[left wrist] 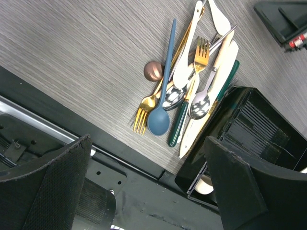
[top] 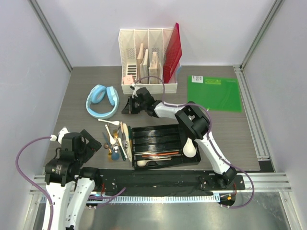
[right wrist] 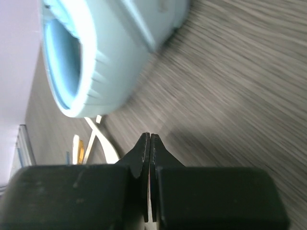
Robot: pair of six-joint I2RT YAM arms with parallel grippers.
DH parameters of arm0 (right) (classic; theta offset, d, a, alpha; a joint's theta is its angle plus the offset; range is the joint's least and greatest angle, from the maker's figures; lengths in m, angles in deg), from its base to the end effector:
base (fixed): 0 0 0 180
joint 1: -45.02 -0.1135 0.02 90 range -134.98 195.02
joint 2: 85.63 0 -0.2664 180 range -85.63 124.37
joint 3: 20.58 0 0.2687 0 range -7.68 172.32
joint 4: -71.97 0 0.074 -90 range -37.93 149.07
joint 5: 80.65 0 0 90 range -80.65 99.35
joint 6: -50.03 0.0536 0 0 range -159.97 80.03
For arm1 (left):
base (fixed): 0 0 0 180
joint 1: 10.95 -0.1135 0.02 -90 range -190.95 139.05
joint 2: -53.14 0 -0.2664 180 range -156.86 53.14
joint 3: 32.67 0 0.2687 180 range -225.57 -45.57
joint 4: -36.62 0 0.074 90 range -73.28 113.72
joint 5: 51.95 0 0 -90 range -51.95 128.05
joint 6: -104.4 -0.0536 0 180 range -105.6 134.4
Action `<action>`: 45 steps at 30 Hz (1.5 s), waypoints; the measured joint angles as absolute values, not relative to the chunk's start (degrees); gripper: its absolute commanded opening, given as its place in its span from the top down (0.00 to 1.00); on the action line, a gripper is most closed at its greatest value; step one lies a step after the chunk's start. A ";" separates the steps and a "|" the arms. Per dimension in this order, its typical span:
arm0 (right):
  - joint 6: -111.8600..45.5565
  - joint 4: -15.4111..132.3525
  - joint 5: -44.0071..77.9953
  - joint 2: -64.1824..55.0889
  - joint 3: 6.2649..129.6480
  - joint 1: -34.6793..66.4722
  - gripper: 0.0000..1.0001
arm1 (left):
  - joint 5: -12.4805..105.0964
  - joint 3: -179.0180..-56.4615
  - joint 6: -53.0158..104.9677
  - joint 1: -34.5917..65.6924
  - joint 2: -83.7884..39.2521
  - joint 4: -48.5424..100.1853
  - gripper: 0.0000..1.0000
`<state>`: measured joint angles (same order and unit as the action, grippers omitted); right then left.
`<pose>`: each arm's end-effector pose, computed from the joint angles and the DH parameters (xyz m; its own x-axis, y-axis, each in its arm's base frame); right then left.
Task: Sort the eating utensils into containers
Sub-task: Place the distractor at the center of the board.
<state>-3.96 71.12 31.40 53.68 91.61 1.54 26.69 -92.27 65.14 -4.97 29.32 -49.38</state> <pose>0.4000 0.4071 0.1067 -0.7917 0.0002 -0.6109 -0.5104 0.5492 0.6617 0.0759 0.0027 0.2809 -0.4657 -0.7145 -0.5221 -0.6065 0.6874 -0.3996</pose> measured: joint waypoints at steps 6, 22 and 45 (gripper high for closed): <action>-0.61 73.59 32.75 58.29 98.73 -1.56 0.99 | 26.76 -92.27 65.03 -4.97 29.32 -49.36 0.01; 6.60 75.03 31.26 73.57 119.30 -2.70 0.97 | 27.85 -92.22 64.81 -4.97 29.32 -49.23 0.01; 5.49 81.20 31.07 61.42 97.07 0.42 0.99 | 30.98 -91.46 63.00 -8.60 29.22 -47.63 0.02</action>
